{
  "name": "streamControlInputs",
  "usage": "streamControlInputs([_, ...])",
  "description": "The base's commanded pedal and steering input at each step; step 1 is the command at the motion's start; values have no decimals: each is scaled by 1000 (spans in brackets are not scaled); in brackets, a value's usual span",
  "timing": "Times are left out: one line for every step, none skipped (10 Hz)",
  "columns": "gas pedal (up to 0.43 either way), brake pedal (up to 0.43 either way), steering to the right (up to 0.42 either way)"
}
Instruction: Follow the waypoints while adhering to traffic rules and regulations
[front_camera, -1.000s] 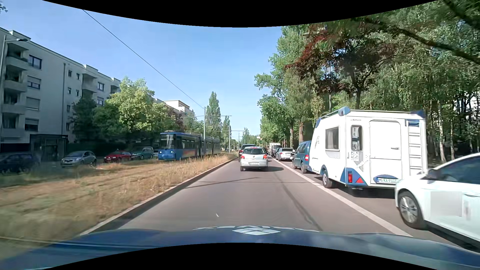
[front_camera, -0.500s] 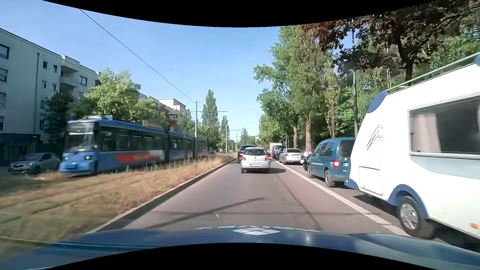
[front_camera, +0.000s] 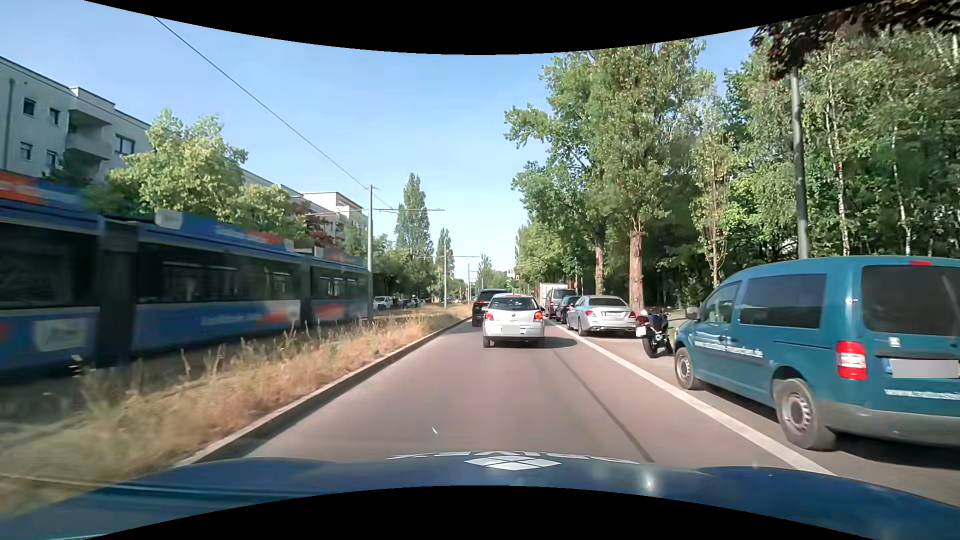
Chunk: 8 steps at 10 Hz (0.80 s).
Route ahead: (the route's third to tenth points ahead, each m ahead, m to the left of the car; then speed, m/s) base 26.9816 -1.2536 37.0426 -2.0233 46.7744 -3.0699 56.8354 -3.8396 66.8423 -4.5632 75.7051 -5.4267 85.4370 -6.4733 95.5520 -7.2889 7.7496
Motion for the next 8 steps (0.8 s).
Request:
streamControlInputs([0, 0, 7])
streamControlInputs([20, 0, 7])
streamControlInputs([47, 0, 5])
streamControlInputs([67, 0, 5])
streamControlInputs([67, 0, 5])
streamControlInputs([67, 0, 5])
streamControlInputs([67, 0, 5])
streamControlInputs([67, 0, 5])
